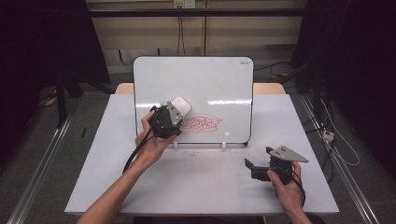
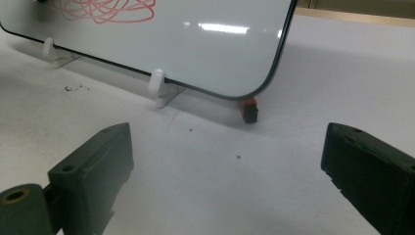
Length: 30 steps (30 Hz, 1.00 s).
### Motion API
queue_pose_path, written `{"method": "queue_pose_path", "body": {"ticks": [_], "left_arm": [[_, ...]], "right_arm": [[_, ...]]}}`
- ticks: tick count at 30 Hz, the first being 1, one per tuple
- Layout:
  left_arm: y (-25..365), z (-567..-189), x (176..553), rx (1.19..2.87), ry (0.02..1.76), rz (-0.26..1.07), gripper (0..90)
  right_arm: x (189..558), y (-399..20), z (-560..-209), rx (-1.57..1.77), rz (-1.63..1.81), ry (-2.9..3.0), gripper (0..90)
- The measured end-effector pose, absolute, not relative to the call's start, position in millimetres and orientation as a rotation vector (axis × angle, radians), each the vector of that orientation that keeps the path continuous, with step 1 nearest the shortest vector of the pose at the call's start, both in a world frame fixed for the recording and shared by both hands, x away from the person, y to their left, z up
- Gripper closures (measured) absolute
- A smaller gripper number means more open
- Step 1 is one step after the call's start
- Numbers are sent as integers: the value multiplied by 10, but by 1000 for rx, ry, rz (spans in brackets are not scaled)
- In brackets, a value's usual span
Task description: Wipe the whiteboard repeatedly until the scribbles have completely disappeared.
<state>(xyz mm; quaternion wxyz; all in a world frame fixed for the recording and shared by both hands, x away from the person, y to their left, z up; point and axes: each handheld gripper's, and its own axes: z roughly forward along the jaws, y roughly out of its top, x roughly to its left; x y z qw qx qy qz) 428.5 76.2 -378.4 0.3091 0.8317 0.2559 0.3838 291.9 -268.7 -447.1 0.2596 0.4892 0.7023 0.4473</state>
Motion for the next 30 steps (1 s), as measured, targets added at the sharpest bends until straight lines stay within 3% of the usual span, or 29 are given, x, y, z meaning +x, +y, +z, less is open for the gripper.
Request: {"method": "queue_pose_path", "body": {"ticks": [30], "left_arm": [[571,-3959,4120,2260,635,1044,311]], "right_arm": [[2913,-2671,-4468,1312,1208,1915,54]]}}
